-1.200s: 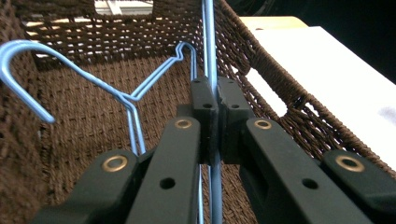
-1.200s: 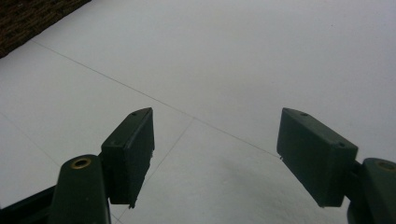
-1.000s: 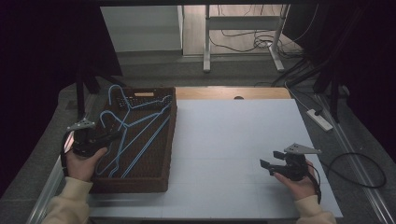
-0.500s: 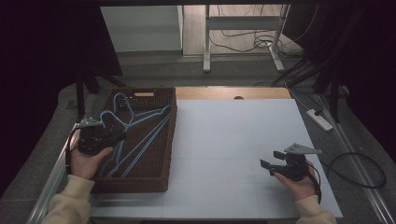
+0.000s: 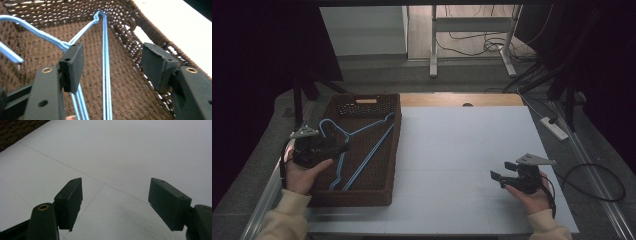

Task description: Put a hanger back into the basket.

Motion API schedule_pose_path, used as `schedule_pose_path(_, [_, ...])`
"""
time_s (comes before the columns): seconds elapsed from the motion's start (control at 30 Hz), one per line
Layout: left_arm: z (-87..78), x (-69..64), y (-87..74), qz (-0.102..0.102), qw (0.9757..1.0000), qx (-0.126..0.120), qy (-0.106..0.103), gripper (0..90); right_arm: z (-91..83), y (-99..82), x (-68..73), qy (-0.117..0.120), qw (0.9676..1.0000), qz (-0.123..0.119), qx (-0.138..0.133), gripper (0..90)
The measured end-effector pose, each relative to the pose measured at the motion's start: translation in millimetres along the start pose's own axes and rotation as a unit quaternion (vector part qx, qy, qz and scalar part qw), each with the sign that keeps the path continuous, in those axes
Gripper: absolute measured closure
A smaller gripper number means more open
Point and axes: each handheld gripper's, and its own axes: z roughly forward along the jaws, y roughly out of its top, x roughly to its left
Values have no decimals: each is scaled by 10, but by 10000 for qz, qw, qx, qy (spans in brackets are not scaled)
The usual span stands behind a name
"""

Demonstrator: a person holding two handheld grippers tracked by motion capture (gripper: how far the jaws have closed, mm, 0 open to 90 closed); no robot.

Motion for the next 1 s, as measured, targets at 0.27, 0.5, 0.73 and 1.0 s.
schedule_pose_path(0.27, [-36,-187,-46,259,9989,-191,-341,308,-8,3,-8,-2,10000,-1,-24,283])
schedule_pose_path(0.5, [-146,-406,-101,530,9965,-425,-494,291,-17,10,-21,29,10000,22,-39,281])
schedule_pose_path(0.73, [-139,-532,-153,551,9954,-401,-669,283,-24,18,-16,42,10000,-2,-45,281])
schedule_pose_path(1.0, [-141,-665,-296,585,9942,-362,-821,276,-32,22,-25,39,10000,13,-77,281])
